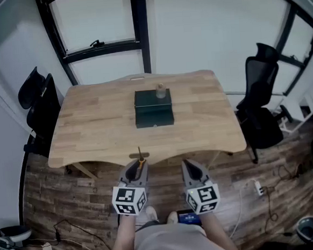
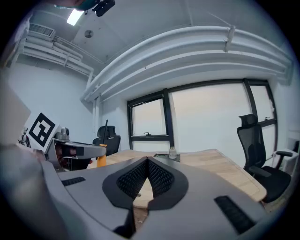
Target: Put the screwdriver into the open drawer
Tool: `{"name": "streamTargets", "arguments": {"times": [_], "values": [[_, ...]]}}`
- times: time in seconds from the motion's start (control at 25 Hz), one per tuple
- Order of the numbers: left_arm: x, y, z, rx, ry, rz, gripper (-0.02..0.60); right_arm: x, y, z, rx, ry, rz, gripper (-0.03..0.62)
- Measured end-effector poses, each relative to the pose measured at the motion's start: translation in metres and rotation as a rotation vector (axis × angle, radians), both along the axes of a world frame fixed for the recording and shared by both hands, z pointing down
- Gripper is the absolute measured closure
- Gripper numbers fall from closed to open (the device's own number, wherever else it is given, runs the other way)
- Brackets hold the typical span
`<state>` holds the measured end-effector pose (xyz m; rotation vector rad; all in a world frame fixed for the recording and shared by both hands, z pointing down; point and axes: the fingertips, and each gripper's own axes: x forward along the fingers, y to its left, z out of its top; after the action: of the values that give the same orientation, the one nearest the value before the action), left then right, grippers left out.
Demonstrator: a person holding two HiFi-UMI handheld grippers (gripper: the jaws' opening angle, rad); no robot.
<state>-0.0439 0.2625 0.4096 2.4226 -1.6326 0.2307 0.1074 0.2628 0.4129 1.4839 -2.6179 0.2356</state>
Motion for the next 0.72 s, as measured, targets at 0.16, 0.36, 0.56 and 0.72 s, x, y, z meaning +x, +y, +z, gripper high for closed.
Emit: {"name": "streamTargets", "arguments": {"times": [0.16, 0.36, 0.56, 0.72], "values": [[0.002, -0.002, -0.007, 0.011, 0.007, 0.005, 0.509, 0.003, -0.001, -0.001, 0.001, 0.0, 0.001, 0.599], [0.004, 0.002, -0.008, 0.01, 0.005, -0.001, 0.509, 0.005, 0.0, -0.003, 0.006, -0.006, -0.007, 0.599], [0.008, 0.005, -0.005, 0.007, -0.015, -0.003, 0.509, 0.012, 0.004, -0.004, 0.022, -0.02, 0.006, 0.599], [0.009, 0.006, -0.006, 0.008, -0.012, -0.011, 0.509, 0.017, 0.003, -0.004, 0.028, -0.023, 0.014, 0.599]]}}
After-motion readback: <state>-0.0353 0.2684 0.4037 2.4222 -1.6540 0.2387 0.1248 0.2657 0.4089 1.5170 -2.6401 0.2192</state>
